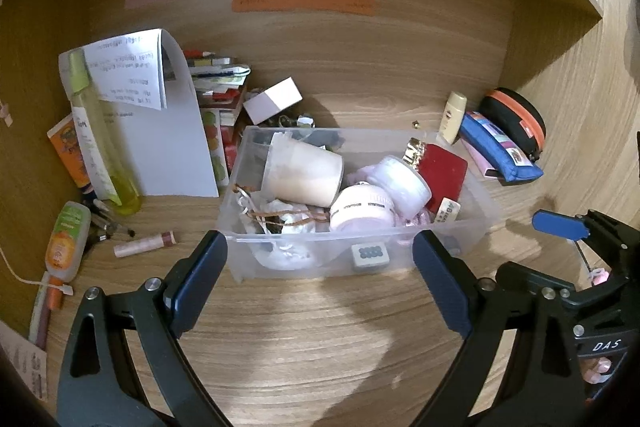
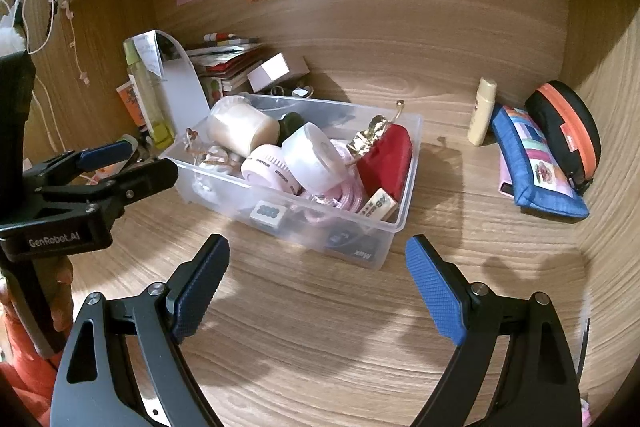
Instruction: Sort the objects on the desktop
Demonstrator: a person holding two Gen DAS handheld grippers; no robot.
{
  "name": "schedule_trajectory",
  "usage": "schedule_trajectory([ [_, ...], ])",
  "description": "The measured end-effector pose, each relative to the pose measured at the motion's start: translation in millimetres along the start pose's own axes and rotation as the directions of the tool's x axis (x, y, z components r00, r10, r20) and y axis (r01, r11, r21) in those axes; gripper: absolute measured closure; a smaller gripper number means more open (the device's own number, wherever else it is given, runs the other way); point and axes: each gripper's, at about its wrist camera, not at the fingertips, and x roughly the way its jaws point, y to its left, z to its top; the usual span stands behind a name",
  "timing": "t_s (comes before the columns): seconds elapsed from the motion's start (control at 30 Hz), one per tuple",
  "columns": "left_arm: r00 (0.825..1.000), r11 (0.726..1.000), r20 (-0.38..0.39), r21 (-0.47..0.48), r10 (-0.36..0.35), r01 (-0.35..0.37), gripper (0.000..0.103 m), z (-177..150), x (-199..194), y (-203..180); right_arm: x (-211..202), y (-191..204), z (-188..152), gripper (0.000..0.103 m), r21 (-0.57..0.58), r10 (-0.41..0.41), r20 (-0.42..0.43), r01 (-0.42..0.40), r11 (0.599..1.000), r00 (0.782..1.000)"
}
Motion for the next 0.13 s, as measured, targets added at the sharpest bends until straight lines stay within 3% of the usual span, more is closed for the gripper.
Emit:
schedule_trajectory([
  [0.13, 1.000, 1.000, 0.001, -0.004, 0.013, -0.013, 0.008, -0.5, -0.3, 0.0, 0.1, 0.5, 0.1, 0.014, 0.000, -0.001, -0.001, 0.001, 1.000, 1.000],
])
